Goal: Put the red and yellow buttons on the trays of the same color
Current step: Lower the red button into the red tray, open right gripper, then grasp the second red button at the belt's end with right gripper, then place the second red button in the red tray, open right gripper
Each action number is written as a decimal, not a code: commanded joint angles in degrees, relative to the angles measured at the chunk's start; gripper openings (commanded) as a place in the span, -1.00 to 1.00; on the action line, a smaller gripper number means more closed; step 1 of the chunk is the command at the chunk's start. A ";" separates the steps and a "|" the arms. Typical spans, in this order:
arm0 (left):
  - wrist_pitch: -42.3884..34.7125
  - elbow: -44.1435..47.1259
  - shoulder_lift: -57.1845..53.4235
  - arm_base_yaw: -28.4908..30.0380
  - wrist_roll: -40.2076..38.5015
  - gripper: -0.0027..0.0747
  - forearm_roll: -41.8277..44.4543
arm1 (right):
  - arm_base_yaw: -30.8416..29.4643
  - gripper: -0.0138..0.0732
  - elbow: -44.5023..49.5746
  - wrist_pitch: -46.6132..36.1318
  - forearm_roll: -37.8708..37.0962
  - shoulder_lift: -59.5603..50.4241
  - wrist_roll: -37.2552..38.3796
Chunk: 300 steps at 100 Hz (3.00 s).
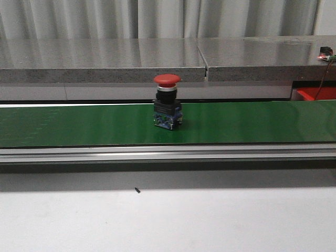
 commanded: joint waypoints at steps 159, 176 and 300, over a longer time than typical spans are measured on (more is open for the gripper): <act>-3.79 -1.49 0.46 -0.31 0.00 -0.98 -1.53 | 31.79 0.32 12.54 6.63 11.37 -18.21 -29.01; -3.79 -1.49 0.46 -0.31 0.00 -0.98 -1.53 | 31.79 0.32 10.56 7.05 12.43 -15.66 -28.99; -3.79 -1.49 0.46 -0.31 0.00 -0.98 -1.53 | 9.75 -0.67 -4.68 -2.79 13.01 -13.13 -22.99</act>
